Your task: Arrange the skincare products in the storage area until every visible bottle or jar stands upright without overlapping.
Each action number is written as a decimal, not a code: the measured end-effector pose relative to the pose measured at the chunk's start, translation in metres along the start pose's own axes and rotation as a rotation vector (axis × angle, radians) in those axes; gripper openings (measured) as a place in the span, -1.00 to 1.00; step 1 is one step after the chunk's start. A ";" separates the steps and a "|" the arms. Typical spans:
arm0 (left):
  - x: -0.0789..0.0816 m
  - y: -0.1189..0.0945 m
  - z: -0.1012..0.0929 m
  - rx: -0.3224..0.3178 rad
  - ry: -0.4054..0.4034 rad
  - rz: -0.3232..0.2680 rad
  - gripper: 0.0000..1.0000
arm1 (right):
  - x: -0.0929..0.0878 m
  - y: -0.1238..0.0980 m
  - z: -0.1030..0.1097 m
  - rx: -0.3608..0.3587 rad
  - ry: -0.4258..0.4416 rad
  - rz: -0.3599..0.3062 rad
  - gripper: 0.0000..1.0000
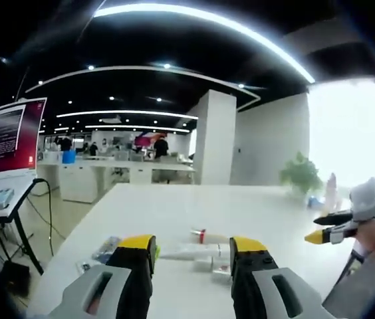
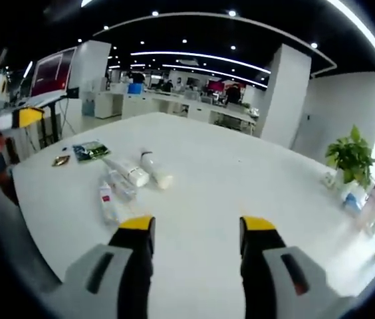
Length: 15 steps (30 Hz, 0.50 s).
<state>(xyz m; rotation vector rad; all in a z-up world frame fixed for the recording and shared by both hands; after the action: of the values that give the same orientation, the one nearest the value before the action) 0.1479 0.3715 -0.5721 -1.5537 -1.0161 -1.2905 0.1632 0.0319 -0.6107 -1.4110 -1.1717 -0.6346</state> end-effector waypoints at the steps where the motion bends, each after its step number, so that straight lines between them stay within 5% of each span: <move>1: 0.000 0.000 0.000 -0.002 -0.004 0.001 -0.07 | 0.001 0.000 -0.001 -0.004 0.001 -0.009 0.05; 8: -0.001 0.000 0.006 0.030 0.008 0.019 -0.07 | 0.014 -0.005 -0.003 0.026 0.092 -0.093 0.05; 15: -0.004 0.004 0.000 0.009 0.047 0.044 -0.09 | 0.034 -0.003 -0.001 0.106 0.096 -0.169 0.05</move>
<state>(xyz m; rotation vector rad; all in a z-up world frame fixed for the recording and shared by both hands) 0.1507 0.3697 -0.5764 -1.5233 -0.9518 -1.2845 0.1731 0.0403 -0.5791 -1.1887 -1.2380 -0.7394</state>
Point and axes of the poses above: the point that each gripper's makers call its tool centre point, and the gripper's own axes: y roughly forward along the fingers, z roughly to its left, x roughly out of its top, the point moved 7 cm from there along -y, roughly backward along the fingers
